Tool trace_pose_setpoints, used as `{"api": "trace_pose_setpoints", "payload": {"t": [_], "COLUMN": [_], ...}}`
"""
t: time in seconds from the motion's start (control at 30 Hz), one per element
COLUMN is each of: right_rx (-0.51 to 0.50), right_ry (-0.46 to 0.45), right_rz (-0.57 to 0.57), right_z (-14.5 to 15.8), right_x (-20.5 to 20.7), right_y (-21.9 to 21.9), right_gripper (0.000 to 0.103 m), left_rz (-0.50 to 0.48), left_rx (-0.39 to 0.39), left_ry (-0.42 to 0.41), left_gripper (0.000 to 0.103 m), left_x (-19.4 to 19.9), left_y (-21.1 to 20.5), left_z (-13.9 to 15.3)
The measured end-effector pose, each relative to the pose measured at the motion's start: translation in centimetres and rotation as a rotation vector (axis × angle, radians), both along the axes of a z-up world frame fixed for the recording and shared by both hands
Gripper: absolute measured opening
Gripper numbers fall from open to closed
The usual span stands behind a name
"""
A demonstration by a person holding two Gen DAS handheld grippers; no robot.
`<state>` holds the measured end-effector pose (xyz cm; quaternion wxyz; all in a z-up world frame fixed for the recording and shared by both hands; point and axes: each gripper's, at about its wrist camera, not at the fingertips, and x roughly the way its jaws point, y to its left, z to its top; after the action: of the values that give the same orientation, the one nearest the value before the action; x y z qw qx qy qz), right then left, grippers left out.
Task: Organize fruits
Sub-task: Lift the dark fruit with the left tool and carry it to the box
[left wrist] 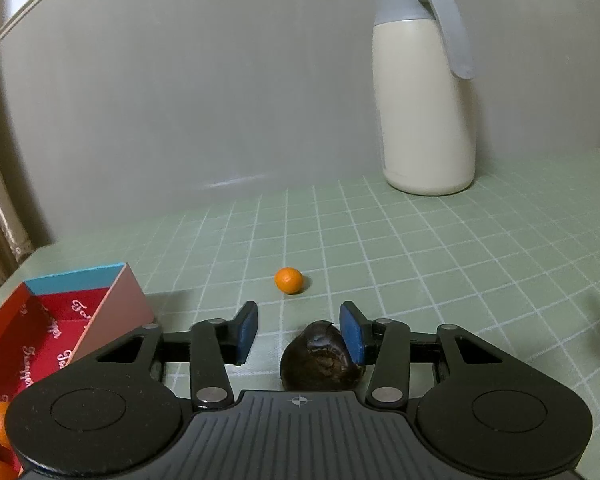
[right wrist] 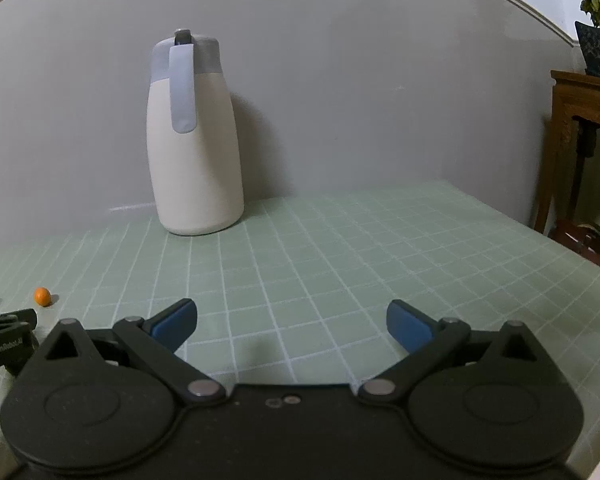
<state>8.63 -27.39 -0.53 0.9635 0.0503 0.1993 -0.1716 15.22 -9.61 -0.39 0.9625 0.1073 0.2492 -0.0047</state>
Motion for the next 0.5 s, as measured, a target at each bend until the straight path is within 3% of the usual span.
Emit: {"api": "trace_pose_setpoints", "payload": {"t": [0.1,0.13,0.17,0.23,0.4,0.43,0.47,0.5], "right_rx": [0.012,0.015,0.019,0.025,0.020,0.021,0.023,0.027], "right_ry": [0.005,0.007,0.007,0.005,0.001,0.002,0.004,0.004], "right_rz": [0.001,0.004,0.007,0.011,0.029,0.030,0.031,0.031], "right_z": [-0.03,-0.06,-0.02,0.03,0.19,0.20,0.19,0.19], "right_x": [0.18,0.46,0.53,0.40,0.35,0.35,0.36,0.36], "right_y": [-0.24,-0.27,-0.32,-0.30,-0.10,-0.11,-0.12,-0.13], "right_gripper": [0.102,0.102,0.102,0.102,0.102,0.102,0.102,0.102], "left_rz": [-0.011,-0.011,-0.004,0.013,-0.014,-0.024,-0.031,-0.040], "left_rx": [0.021,0.023,0.026,0.018,-0.006,-0.014,-0.024,-0.033], "left_ry": [-0.004,-0.003,-0.001,0.025,0.047,0.054,0.060,0.078], "left_gripper": [0.047,0.051,0.069,0.090,0.089,0.085,0.071,0.064], "left_x": [-0.03,-0.07,-0.05,0.13,0.47,0.55,0.60,0.72], "left_y": [-0.35,-0.45,-0.51,-0.39,-0.15,-0.14,-0.16,-0.19], "left_z": [-0.31,-0.37,-0.44,-0.79,-0.97,-1.02,-1.04,-1.08]}}
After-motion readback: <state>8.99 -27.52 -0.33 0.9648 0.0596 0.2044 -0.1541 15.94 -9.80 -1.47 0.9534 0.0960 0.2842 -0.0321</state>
